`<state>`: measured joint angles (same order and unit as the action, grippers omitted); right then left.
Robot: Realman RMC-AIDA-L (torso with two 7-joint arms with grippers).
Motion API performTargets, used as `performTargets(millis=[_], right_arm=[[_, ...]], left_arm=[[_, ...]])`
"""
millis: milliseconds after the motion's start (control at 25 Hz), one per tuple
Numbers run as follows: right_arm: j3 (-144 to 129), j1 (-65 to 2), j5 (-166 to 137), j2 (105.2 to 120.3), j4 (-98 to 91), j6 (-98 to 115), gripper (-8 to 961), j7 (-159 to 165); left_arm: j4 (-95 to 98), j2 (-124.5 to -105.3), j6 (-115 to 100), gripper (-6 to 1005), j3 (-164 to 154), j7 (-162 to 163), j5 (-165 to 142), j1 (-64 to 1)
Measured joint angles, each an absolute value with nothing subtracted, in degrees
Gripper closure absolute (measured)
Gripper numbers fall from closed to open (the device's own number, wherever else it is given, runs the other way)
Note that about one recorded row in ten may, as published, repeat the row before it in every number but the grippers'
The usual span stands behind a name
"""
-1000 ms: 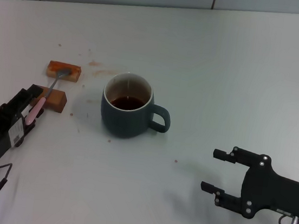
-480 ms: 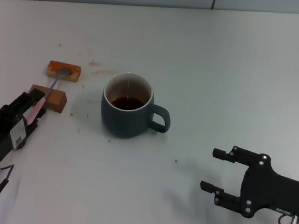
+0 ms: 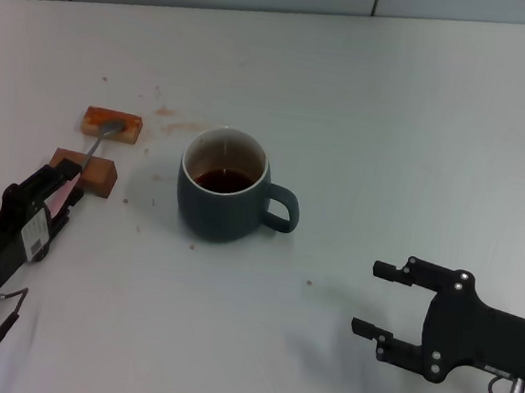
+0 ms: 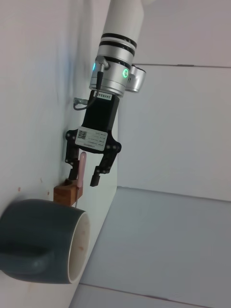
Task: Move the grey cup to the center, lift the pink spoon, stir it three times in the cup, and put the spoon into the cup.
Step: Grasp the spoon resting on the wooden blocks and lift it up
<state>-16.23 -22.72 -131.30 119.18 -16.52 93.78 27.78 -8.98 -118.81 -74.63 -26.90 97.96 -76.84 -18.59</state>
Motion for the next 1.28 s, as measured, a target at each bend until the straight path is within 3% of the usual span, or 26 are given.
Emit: performTargets(millis=[840,1280], right_arm=[[-16.18,-22.76,-131.31,119.09,-16.52,93.78,286,27.78],[-16.41,-23.24,-131.31,119.09,-16.52,93.78,286,28.55]], left_arm=[[-8.96,-118.91,-73.03,642,-26.9,98.0,-76.88,-19.07],[-8.82,-118.92,-73.03,759,-26.9,97.52,-76.99,-19.07]])
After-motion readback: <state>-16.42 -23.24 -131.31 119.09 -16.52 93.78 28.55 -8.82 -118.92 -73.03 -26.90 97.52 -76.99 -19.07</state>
